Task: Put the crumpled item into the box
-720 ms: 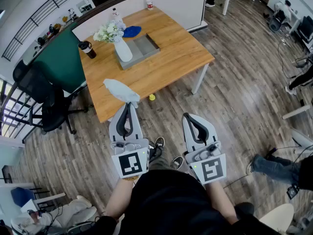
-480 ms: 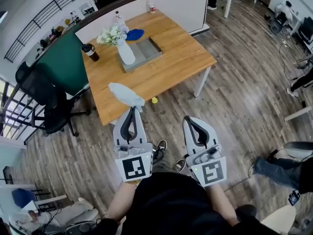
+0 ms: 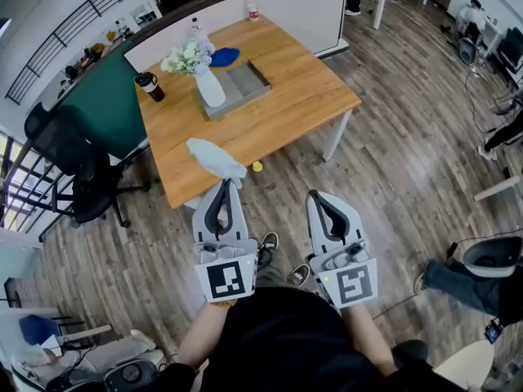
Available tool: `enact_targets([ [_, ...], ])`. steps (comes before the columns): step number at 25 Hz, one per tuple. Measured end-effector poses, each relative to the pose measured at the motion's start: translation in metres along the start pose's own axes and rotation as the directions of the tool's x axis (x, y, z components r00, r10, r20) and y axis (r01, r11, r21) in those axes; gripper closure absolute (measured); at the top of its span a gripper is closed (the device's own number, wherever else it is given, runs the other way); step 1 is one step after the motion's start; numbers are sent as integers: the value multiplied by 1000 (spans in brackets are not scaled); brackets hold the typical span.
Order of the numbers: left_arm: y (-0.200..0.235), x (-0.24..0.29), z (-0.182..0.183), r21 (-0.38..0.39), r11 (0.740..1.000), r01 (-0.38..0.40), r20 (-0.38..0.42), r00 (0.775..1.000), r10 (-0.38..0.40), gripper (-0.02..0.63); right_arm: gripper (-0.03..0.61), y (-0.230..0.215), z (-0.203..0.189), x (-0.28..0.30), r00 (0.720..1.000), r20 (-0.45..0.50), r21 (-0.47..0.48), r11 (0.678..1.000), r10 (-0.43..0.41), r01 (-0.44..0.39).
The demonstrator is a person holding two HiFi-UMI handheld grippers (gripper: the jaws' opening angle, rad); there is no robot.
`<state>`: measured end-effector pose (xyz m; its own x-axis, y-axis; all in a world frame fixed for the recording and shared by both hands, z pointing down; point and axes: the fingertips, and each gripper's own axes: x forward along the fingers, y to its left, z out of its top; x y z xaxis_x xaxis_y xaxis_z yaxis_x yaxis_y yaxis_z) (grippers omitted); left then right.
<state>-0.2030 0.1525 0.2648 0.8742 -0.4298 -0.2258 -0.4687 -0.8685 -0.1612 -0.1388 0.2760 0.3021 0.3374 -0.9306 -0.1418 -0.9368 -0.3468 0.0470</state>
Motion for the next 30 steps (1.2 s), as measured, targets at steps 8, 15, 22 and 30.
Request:
enact_targets([
  [8, 3, -2, -4, 3, 1000, 3, -13, 1000, -3, 591, 574, 7, -3, 6, 1000, -5, 8, 1000, 11, -11],
  [15, 12, 3, -4, -7, 1000, -13, -18, 1000, 13, 591, 574, 8, -2, 20, 999, -20, 7, 1000, 28, -28],
  [22, 25, 8, -9, -19, 999, -31, -18, 999, 31, 591, 574, 16, 2, 42, 999, -5, 2, 999, 48, -48],
  [30, 42, 16, -16, -50, 998, -48, -25, 999, 47, 591, 574, 20, -1, 65, 996, -41, -19, 997, 76, -77],
])
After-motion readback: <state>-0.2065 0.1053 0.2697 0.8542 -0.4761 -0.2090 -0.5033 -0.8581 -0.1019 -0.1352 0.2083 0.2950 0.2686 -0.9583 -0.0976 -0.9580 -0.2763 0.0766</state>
